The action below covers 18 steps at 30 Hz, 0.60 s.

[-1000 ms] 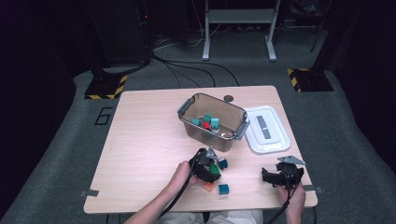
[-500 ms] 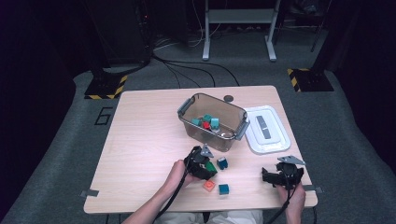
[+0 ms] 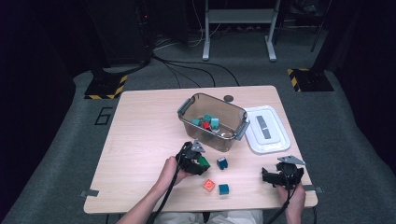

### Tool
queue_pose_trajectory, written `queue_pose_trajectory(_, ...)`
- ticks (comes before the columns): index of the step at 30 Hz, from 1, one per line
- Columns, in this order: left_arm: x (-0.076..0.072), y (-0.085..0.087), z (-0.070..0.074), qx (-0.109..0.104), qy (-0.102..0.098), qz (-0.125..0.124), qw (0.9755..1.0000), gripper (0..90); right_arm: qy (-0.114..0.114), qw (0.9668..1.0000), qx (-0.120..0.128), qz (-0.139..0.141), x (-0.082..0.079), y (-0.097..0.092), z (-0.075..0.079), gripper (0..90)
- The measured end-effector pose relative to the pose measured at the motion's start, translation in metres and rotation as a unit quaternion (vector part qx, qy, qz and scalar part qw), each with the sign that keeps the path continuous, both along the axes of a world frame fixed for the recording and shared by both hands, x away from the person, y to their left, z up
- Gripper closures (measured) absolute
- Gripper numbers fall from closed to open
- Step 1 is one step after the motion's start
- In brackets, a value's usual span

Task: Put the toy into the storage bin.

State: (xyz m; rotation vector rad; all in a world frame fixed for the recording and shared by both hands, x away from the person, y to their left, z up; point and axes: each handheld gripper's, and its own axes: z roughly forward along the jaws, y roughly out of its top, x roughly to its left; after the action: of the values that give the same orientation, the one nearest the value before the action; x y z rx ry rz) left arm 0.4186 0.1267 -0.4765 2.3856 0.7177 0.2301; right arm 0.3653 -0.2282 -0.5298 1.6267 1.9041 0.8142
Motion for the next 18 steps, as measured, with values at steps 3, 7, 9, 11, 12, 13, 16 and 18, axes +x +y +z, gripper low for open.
queue_pose_trajectory(3, 0.002, 0.007, 0.004, 0.001, -0.005, 0.009, 1.0, 42.7, 0.0, 1.0, 0.0, 0.0, 0.0, 0.0, 0.0, 0.3)
queue_pose_trajectory(7, 0.004, 0.014, 0.009, 0.0, -0.01, 0.016, 0.9998, 42.7, 0.0, 1.0, 0.0, 0.0, 0.0, 0.0, 0.0, 0.3)
queue_pose_trajectory(9, 0.006, 0.017, 0.013, 0.0, -0.014, 0.02, 0.9997, 42.7, 0.0, 1.0, 0.0, 0.0, 0.0, 0.0, 0.0, 0.3)
queue_pose_trajectory(11, 0.007, 0.02, 0.016, 0.001, -0.017, 0.023, 0.9996, 42.7, 0.0, 1.0, 0.0, 0.0, 0.0, 0.0, 0.0, 0.3)
queue_pose_trajectory(12, 0.008, 0.022, 0.018, 0.0, -0.019, 0.028, 0.9994, 42.7, 0.0, 1.0, 0.0, 0.0, 0.0, 0.0, 0.0, 0.3)
queue_pose_trajectory(13, 0.009, 0.024, 0.02, -0.002, -0.02, 0.028, 0.9994, 42.7, 0.0, 1.0, 0.0, 0.0, 0.0, 0.0, 0.0, 0.3)
queue_pose_trajectory(16, 0.012, 0.028, 0.024, 0.0, -0.024, 0.033, 0.9991, 42.7, 0.0, 1.0, 0.0, 0.0, 0.0, 0.0, 0.0, 0.3)
queue_pose_trajectory(18, 0.014, 0.031, 0.026, 0.001, -0.026, 0.036, 0.999, 42.7, 0.0, 1.0, 0.0, 0.0, 0.0, 0.0, 0.0, 0.3)
